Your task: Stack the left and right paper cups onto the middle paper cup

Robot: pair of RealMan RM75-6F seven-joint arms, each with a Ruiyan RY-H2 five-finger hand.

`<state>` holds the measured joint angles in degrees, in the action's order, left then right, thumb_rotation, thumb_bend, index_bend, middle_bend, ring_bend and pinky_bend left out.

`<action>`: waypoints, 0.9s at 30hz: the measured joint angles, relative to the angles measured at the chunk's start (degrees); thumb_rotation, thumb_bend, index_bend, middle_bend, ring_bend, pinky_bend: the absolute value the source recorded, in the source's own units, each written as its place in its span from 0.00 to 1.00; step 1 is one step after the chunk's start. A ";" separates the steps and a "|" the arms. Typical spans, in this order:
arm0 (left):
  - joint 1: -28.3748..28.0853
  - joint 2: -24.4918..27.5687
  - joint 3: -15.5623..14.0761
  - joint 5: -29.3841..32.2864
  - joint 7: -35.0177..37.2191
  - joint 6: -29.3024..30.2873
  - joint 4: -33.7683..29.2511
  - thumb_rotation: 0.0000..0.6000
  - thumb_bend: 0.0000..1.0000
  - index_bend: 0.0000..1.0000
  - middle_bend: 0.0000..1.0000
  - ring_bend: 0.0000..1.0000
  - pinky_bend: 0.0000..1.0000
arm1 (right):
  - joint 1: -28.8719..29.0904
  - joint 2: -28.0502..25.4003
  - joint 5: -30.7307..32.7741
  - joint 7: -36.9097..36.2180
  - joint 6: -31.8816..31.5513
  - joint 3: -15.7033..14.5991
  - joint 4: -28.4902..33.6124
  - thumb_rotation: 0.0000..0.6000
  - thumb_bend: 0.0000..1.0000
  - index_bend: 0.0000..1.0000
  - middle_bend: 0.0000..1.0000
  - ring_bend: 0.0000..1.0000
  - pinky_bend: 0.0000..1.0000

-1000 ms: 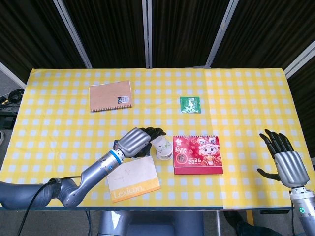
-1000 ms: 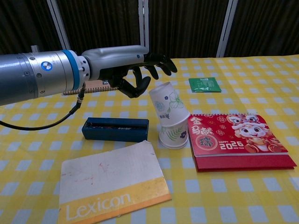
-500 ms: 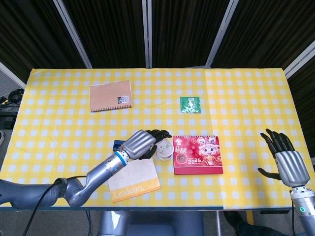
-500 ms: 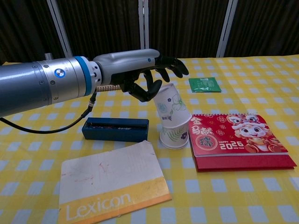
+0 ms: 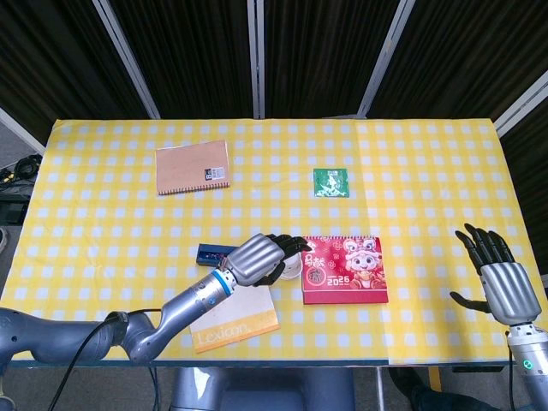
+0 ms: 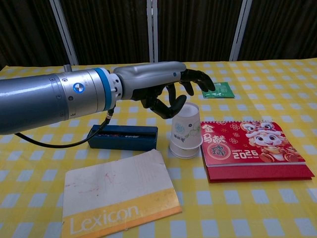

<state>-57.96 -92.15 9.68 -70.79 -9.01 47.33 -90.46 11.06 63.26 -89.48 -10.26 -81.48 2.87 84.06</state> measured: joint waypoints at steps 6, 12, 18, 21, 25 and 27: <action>0.18 -1.58 -0.64 0.96 -0.58 -0.33 1.11 1.00 0.82 0.15 0.12 0.18 0.35 | -0.03 -0.09 -0.33 -0.04 -0.17 -0.06 0.15 1.00 0.00 0.02 0.00 0.00 0.00; 0.62 -1.51 -0.33 0.93 -0.56 0.38 1.01 1.00 0.82 0.15 0.12 0.18 0.34 | -0.03 -0.18 -0.30 -0.40 -0.07 -0.05 0.14 1.00 0.00 0.02 0.00 0.00 0.00; 1.73 1.51 1.47 -0.12 0.64 3.30 -1.35 1.00 0.82 0.16 0.12 0.18 0.27 | -0.08 -0.27 -0.67 -0.53 -0.36 -0.08 0.26 1.00 0.00 0.02 0.00 0.00 0.00; 2.89 3.96 2.54 -0.54 1.09 5.77 -3.00 1.00 0.81 0.17 0.12 0.18 0.25 | -0.15 -0.35 -1.04 -0.48 -0.65 -0.19 0.46 1.00 0.00 0.02 0.00 0.00 0.00; 5.13 7.91 3.30 -0.82 0.33 9.72 -4.97 1.00 0.64 0.11 0.08 0.11 0.13 | -0.32 -0.41 -1.36 0.12 -0.87 -0.42 0.88 1.00 0.00 0.02 0.00 0.00 0.00; 6.98 9.52 3.14 -1.11 -1.88 13.08 -5.70 1.00 0.26 0.02 0.01 0.02 0.03 | -0.44 -0.49 -1.40 0.74 -0.89 -0.54 1.38 1.00 0.00 0.02 0.00 0.00 0.00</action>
<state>-50.99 -82.63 12.83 -71.90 -10.90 60.40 -96.16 10.62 62.77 -90.87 -9.52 -82.36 2.32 85.43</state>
